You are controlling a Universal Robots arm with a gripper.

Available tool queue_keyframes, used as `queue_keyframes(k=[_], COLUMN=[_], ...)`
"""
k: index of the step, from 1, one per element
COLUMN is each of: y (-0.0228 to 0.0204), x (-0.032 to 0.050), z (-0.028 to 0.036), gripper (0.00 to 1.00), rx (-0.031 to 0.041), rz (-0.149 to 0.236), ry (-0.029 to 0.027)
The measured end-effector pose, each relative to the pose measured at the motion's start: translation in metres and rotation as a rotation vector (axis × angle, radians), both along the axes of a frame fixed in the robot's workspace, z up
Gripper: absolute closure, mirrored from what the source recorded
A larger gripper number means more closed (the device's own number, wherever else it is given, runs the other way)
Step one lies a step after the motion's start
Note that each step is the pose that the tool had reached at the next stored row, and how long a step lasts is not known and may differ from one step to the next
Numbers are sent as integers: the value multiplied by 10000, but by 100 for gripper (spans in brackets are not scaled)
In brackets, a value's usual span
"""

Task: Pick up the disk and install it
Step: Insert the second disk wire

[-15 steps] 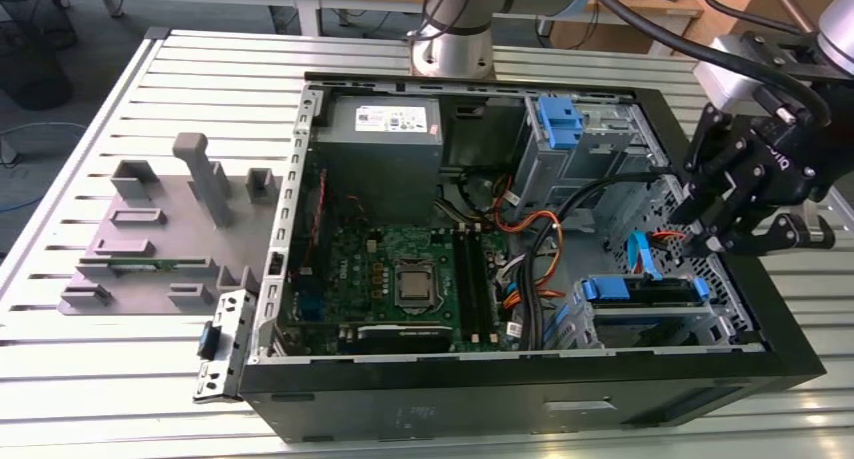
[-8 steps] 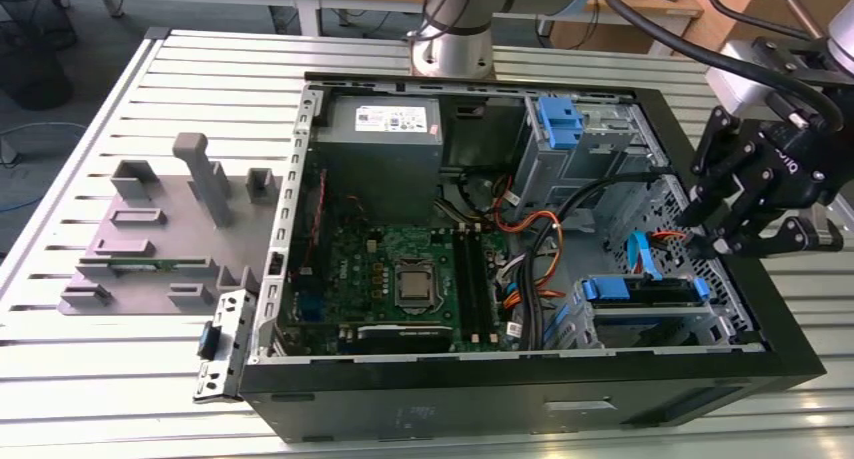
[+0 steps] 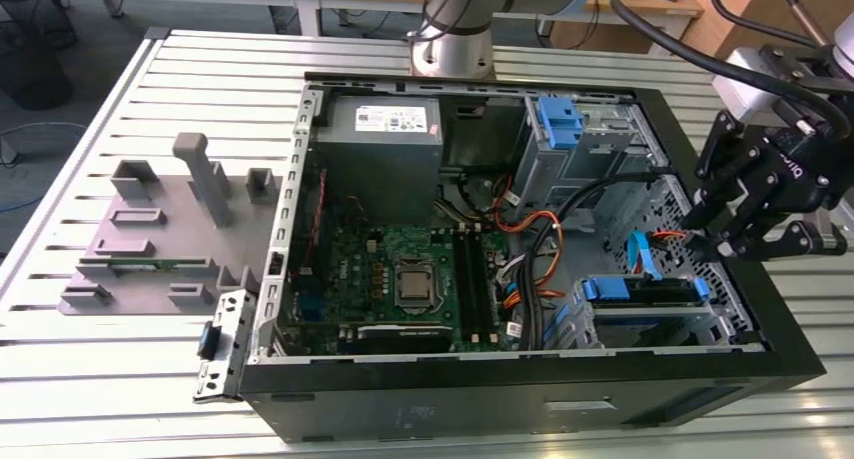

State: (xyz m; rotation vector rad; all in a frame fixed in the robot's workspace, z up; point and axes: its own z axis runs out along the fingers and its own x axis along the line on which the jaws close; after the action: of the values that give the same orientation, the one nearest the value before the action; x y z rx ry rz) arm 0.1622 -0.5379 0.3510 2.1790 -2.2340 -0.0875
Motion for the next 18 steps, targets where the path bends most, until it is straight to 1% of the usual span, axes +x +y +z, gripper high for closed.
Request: queue_keyframes(k=[4, 6, 9, 11, 18], y=[0, 0, -6, -10, -11], x=[32, 34, 35, 35, 35], z=[-23, -42, -57, -61, -64], gripper=[59, 59, 59, 59, 59], rx=[-1, -3, -26, -36, -34], rz=[1, -1, 0, 0, 1], ry=[6, 13, 29, 37, 38])
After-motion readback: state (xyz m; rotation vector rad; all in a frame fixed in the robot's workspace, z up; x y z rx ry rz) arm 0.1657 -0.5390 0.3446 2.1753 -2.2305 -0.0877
